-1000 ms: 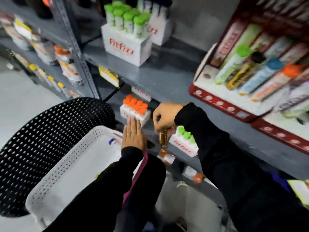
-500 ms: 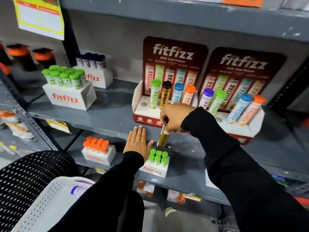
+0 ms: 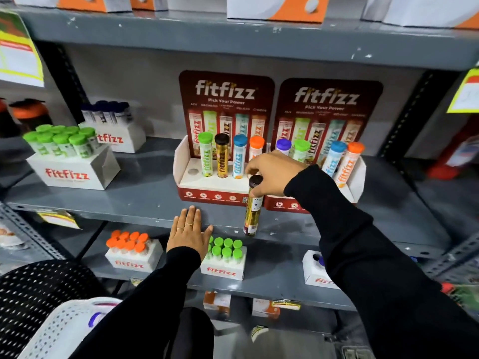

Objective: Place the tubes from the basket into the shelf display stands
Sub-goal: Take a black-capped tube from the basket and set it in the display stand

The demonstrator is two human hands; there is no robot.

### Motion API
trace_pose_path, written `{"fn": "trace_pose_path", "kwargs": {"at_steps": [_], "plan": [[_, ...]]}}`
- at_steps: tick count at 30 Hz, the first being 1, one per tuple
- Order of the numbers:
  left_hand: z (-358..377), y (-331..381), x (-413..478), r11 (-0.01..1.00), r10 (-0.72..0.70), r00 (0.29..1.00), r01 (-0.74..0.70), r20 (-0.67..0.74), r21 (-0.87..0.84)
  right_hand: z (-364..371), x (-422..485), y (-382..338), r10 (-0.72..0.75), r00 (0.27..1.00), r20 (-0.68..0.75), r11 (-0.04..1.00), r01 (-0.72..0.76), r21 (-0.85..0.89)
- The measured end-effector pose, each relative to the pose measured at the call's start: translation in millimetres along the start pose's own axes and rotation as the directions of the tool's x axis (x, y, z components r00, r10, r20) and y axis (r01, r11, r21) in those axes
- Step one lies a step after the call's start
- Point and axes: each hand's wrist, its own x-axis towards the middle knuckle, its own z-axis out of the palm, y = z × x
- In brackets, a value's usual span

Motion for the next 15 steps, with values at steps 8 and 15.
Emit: {"fn": "trace_pose_path", "kwargs": {"at_steps": [8, 15], "plan": [[0.8, 1.9, -0.1, 1.0, -0.013, 1.0, 0.012, -0.016, -0.005, -6.0, -8.0, 11.0, -0.001, 1.0, 0.009, 0.999, 0.001, 0.041], [0.6, 0.4, -1.2, 0.999, 0.002, 0.999, -0.003, -0.042, -0.038, -13.7, -8.4, 27.0, 0.087, 0.996, -0.032, 0.99, -0.083, 0.116]]}}
